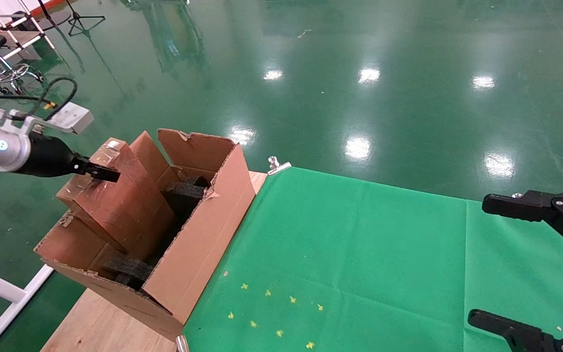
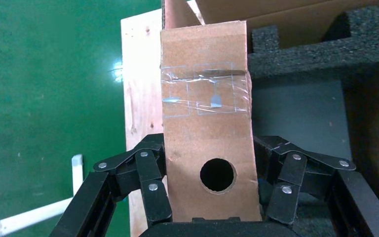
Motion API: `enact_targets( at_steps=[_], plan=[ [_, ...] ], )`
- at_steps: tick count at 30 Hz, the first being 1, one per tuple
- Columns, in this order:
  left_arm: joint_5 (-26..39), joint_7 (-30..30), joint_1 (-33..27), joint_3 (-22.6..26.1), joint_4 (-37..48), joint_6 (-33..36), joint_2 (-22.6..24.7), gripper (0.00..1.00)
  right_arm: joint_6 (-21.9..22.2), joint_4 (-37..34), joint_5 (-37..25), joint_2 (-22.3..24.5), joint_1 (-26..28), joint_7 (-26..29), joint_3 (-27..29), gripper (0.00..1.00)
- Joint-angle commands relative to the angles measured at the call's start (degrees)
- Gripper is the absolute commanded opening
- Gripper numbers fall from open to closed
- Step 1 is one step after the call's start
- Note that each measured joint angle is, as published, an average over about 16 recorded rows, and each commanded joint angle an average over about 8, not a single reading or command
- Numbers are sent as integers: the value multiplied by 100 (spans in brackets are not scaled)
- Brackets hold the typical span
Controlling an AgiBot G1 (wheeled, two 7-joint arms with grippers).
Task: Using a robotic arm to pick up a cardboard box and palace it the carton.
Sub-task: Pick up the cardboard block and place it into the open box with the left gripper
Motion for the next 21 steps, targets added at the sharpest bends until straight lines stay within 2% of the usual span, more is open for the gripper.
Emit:
enact_targets(
  at_steps=[1,21],
  plan=[
    [-1,-97,54,-5,115,-151,66,0,0,0,0,0,0,0,0,100],
    [-233,294,1064,-157,378,-855,386,0,2,0,3,2,1,-2,-4,100]
  ],
)
